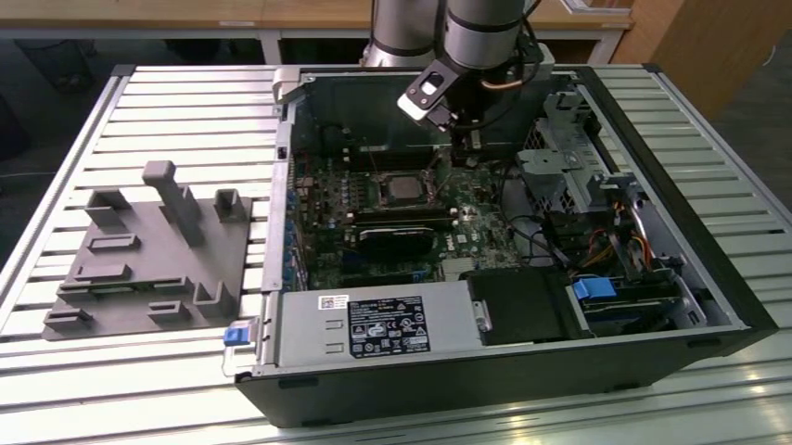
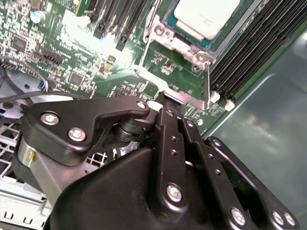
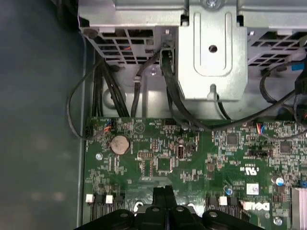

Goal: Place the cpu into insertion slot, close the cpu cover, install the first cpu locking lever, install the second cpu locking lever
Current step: 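Close the cpu cover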

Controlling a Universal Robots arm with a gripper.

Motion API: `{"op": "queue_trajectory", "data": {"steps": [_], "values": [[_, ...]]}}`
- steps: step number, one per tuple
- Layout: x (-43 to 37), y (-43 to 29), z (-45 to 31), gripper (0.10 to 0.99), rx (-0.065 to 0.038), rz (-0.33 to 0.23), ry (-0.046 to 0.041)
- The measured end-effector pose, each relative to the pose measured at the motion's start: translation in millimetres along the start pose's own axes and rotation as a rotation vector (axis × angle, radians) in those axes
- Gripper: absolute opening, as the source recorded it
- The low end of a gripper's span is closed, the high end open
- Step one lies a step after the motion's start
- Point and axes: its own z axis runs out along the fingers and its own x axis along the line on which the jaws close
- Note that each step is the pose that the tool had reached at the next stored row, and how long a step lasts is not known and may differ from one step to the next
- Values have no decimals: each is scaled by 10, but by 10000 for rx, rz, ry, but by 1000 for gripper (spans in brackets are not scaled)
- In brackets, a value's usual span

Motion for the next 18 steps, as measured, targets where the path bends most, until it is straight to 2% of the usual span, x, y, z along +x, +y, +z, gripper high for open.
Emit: {"op": "queue_trajectory", "data": {"steps": [12,18], "values": [[0,-194,-10,106,0,0,0],[0,-337,-13,106,0,0,3]]}}
